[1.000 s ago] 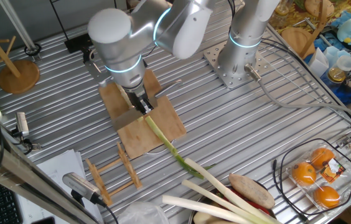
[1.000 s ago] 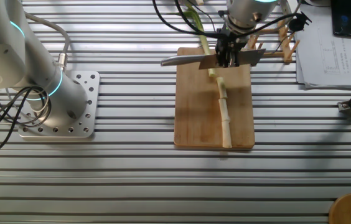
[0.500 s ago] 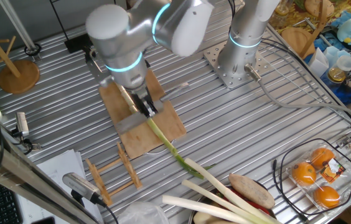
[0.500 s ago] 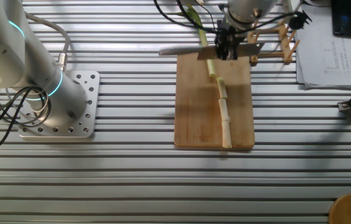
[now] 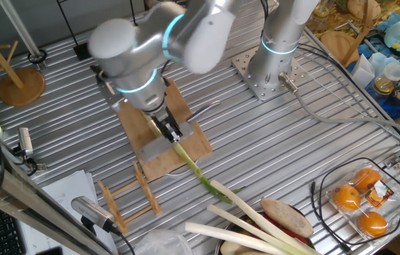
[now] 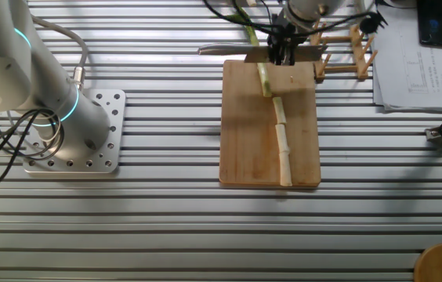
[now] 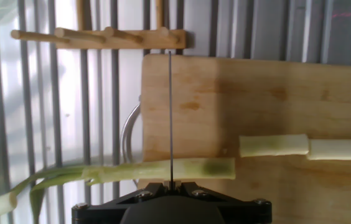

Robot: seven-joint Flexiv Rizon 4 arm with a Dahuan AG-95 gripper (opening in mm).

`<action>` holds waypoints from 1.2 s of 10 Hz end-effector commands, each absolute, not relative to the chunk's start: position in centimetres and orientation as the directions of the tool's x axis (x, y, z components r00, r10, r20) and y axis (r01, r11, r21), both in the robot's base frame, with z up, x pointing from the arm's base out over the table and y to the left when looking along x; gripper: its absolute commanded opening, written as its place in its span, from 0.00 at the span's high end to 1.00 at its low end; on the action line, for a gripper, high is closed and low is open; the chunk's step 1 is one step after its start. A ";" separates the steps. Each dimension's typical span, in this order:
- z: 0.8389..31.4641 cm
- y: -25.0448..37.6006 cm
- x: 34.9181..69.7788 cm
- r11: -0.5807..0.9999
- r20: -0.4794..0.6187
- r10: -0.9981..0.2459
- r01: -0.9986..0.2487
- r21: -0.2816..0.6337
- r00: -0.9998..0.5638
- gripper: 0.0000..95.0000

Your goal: Chop the scallions

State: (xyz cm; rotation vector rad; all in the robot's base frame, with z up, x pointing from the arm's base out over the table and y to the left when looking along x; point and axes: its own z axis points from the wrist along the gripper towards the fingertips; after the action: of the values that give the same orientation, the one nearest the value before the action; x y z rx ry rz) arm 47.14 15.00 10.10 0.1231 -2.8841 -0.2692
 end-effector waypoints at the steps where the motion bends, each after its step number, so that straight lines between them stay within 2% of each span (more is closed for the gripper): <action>1: 10.5 16.4 46.3 0.967 0.302 -0.154 -0.082 0.240 -0.941 1.00; 5: 10.8 16.7 46.2 0.959 0.344 -0.174 -0.080 0.271 -0.923 1.00; 12: 11.0 16.8 46.3 0.971 0.360 -0.184 -0.112 0.212 -0.915 1.00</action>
State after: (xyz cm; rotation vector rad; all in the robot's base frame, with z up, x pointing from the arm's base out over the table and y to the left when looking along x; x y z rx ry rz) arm 46.21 16.81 10.98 0.2215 -2.7338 -0.2617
